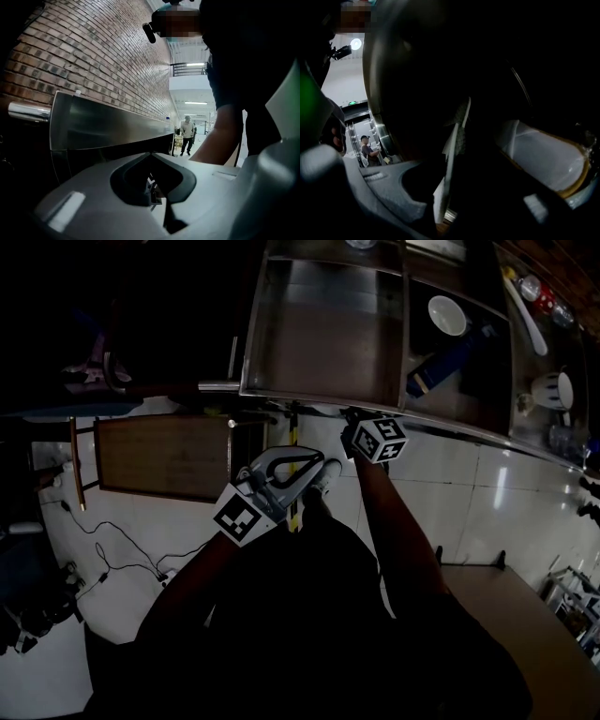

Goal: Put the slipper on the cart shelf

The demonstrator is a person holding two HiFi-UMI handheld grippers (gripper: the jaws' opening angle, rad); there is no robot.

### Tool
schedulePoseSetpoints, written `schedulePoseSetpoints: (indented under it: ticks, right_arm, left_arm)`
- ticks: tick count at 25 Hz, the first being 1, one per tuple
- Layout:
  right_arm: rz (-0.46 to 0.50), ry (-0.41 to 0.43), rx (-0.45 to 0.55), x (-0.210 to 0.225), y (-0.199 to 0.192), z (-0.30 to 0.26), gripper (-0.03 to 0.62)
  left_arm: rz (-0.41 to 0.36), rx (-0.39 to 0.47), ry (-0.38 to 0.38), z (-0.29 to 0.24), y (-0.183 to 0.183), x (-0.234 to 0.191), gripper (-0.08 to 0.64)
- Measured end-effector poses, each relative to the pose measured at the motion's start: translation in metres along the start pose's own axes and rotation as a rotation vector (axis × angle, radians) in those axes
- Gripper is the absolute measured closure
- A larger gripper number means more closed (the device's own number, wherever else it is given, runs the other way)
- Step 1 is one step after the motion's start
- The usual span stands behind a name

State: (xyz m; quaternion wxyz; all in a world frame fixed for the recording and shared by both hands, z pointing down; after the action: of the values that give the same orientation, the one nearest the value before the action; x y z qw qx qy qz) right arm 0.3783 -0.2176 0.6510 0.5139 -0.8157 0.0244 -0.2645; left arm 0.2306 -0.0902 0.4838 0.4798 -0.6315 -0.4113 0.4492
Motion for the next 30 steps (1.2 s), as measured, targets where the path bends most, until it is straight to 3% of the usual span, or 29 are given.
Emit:
schedulePoseSetpoints:
  ticks: [9,16,20,23,30]
  right_arm:
    - [0.039,-0.039,0.02,0.004,0.005,-0.008,0.522]
    - [0.127,-0.149,0.045,0.007,0.011,-0.007,0.505]
    - [0.154,-0.253,0.025,0.018,0.012,-0.008,0.441]
    - [0.174,-0.299,0.016,0.023,0.013,-0.003,0.372]
    - [0.21,-0.328,0.056,0.02,0.022,0.016,0.357]
  left_arm:
    - [0.008,-0.007,-0.002,-0.001,-0.005,0.002,0.557]
    - [0.023,-0.013,0.003,0.0,-0.008,0.003,0.557]
    - [-0.03,-0.023,-0.005,0.001,-0.006,0.005,0.557]
    - [-0.006,-0.013,0.004,0.002,-0.006,0.008,0.557]
    - [0.013,0.006,0.02,0.008,-0.002,0.009,0.557]
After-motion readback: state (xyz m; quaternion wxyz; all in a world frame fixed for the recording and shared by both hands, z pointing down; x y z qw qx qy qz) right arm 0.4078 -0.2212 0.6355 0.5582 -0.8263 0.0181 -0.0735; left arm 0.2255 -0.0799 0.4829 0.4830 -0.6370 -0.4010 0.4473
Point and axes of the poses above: the fingertips, and each gripper's own axes: z backward along the fingers, x to its right, y out of its top, the point moved 7 cm from there along z, backward along the fingers, and after that the axes turned 13 degrees about -y, right-handed, at the moved point
